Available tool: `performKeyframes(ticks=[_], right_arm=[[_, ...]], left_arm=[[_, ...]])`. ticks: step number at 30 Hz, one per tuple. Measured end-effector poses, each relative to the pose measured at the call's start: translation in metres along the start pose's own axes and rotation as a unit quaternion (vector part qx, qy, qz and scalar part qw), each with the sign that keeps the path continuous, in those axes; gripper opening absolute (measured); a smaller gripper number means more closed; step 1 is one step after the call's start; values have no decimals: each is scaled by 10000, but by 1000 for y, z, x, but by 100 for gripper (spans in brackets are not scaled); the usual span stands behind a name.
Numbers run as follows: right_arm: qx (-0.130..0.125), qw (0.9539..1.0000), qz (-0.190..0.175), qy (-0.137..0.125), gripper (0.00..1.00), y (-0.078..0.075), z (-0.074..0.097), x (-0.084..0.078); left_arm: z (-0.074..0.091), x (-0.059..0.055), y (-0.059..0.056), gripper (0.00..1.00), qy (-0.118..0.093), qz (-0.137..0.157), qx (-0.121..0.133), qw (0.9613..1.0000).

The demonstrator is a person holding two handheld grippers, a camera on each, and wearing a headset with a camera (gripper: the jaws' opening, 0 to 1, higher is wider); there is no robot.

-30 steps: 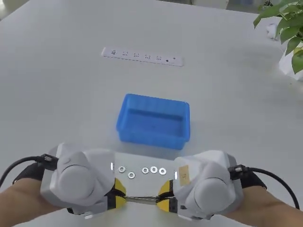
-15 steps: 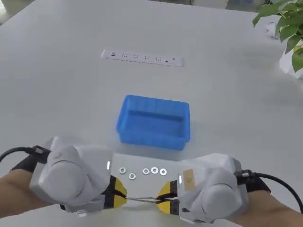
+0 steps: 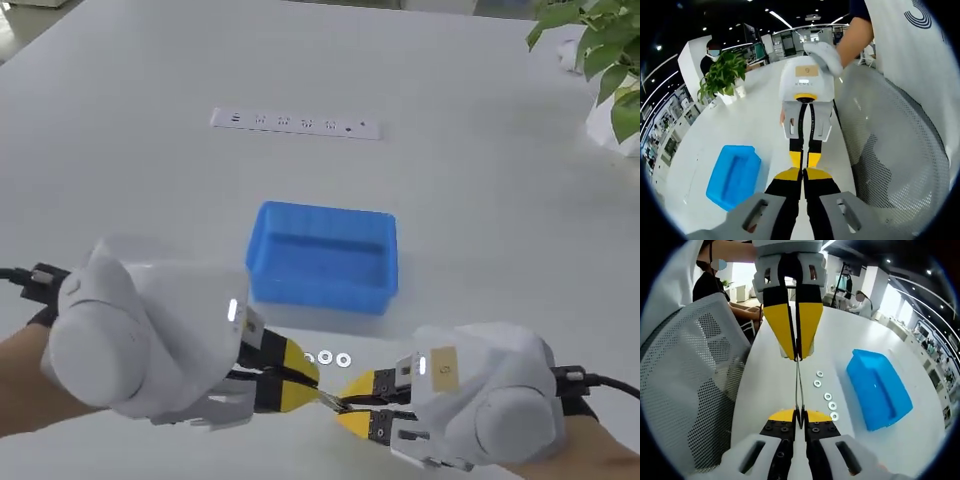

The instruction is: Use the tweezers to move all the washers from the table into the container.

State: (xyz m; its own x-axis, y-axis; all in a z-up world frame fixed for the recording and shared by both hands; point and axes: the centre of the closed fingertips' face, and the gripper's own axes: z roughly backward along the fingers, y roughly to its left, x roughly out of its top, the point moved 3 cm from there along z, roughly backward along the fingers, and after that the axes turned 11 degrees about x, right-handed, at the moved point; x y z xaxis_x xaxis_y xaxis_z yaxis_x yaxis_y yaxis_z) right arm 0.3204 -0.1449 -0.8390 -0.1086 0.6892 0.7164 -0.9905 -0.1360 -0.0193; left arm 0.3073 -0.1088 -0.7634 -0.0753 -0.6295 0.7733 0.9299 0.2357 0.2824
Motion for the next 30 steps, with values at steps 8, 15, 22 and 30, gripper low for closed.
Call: performKeyframes(ticks=[8,15,22,30], right_arm=[[4,9997,-70,-225,7,2,-3,4],[47,9995,-82,-296,7,1,-2,4],[90,9986,-170,-500,6,0,-1,2],[134,9983,-190,-542,6,-1,0,2]], left_arm=[[-15,-1,-4,6,-9,16,-41,10000],[-25,-5,-2,6,6,77,-151,9999],[-22,-11,1,7,42,102,-177,9998],[-19,-15,5,8,-5,221,-141,9997]])
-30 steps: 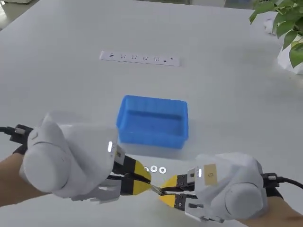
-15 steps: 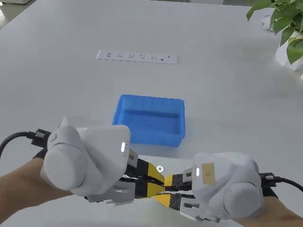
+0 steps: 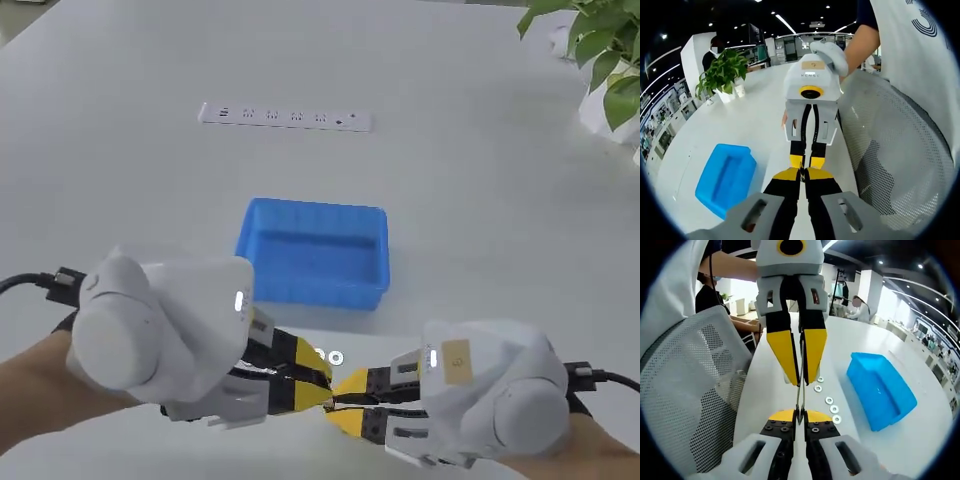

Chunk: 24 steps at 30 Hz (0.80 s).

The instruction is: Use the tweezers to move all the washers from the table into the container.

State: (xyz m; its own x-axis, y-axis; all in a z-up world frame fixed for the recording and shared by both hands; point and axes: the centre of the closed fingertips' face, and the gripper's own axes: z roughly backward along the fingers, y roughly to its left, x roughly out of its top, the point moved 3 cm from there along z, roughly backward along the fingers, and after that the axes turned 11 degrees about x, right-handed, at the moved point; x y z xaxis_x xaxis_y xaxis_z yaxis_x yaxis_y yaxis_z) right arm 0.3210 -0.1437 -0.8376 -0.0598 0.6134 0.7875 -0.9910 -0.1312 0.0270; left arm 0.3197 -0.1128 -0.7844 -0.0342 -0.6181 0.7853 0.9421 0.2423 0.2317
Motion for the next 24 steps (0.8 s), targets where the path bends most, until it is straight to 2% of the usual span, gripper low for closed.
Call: performKeyframes(ticks=[6,13,15,17,24], right_arm=[[-1,10000,-21,11,6,1,1,-1],[14,10000,-1,49,7,5,-7,4],[-4,9999,62,111,7,4,-8,4],[-22,10000,0,57,7,3,-7,4],[-9,9997,144,211,10,2,-10,5]], left_arm=[[2,4,-2,7,-114,93,-49,9999],[4,9,-9,6,-235,-50,-2,9997],[3,8,-10,6,-233,-92,61,9997],[5,6,-5,6,-288,105,179,9994],[8,5,-7,7,-261,86,131,9995]])
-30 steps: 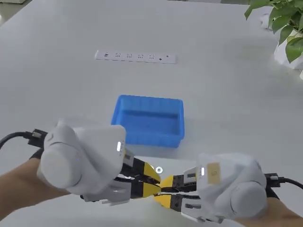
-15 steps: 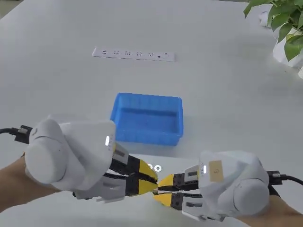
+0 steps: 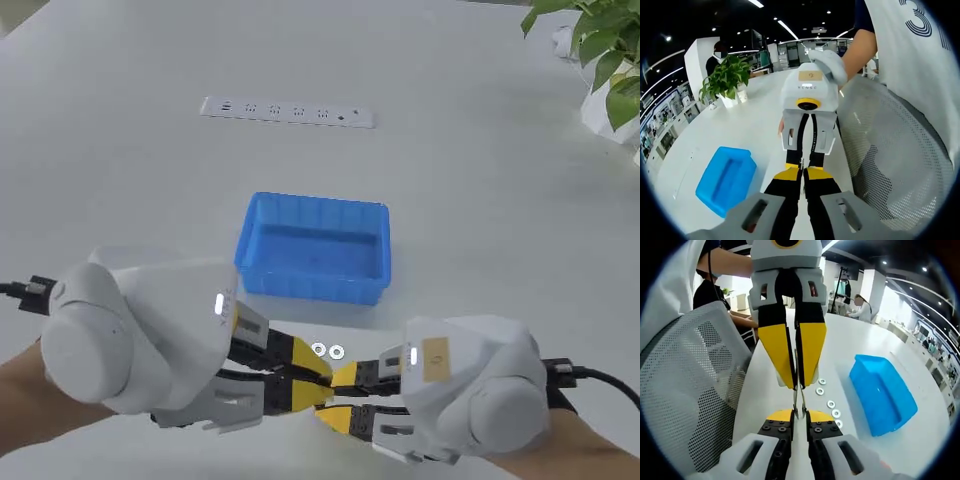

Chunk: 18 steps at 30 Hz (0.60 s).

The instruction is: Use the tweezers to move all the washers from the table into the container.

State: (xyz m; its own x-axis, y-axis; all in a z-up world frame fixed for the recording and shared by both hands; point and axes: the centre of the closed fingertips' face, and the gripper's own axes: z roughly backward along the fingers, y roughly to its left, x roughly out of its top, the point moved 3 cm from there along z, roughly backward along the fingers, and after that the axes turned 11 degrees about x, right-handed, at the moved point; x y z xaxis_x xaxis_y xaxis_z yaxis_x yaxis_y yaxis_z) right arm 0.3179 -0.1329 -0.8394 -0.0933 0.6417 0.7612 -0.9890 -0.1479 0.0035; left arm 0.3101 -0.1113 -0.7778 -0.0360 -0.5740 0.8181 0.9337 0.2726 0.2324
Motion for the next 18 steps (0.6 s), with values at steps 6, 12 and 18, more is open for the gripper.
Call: performKeyframes(ticks=[6,12,18], right_arm=[[67,9999,51,-113,12,-1,-3,7],[85,9996,232,101,12,-3,-3,4],[57,9994,318,98,12,-6,-2,11]], left_arm=[[-1,1,0,7,-13,10,-21,10000],[0,0,3,7,29,30,16,10000],[5,-4,9,7,141,86,45,9999]])
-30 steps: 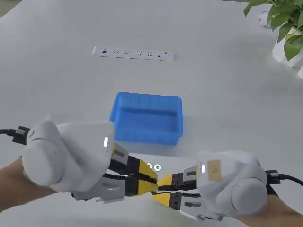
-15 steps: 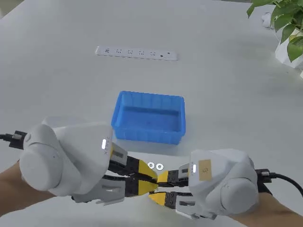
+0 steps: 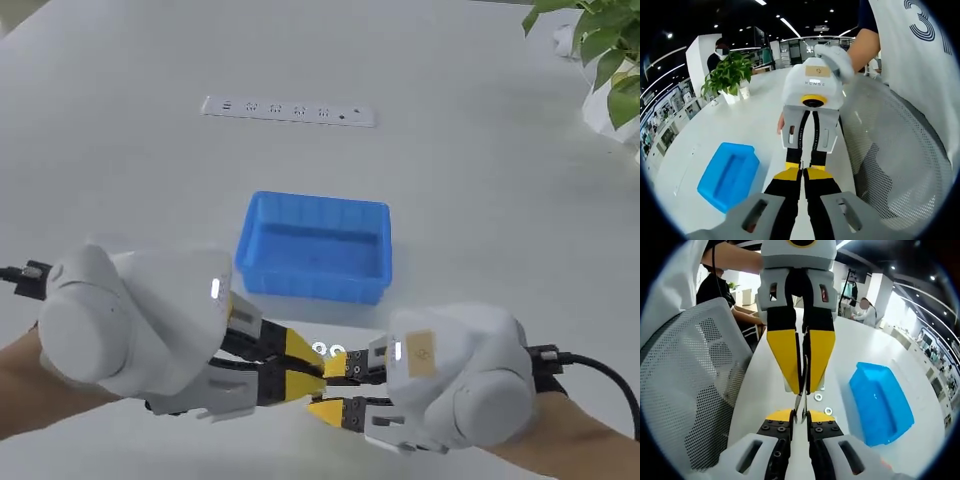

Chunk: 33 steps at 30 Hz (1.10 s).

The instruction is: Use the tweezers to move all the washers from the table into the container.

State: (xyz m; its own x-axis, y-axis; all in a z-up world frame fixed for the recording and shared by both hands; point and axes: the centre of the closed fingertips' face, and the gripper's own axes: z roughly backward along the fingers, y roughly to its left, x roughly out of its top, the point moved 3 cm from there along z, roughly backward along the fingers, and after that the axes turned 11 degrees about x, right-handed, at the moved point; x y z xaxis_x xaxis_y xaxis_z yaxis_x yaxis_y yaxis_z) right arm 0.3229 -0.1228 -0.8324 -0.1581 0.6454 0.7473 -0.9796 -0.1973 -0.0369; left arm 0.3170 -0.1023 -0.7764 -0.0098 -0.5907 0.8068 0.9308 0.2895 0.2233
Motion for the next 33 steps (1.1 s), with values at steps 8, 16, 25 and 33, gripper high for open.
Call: performKeyframes(ticks=[8,16,25,33], right_arm=[[-150,9998,88,-100,11,-15,-8,18],[-373,9991,167,-95,12,-32,-25,31],[-334,9993,-105,-111,12,-40,-32,28],[-344,9991,-235,-118,12,-39,-28,23]], left_arm=[[17,-4,16,7,36,18,207,9998],[31,-19,32,6,167,34,430,9989],[29,-26,39,6,111,261,454,9986],[25,-27,40,6,73,361,424,9984]])
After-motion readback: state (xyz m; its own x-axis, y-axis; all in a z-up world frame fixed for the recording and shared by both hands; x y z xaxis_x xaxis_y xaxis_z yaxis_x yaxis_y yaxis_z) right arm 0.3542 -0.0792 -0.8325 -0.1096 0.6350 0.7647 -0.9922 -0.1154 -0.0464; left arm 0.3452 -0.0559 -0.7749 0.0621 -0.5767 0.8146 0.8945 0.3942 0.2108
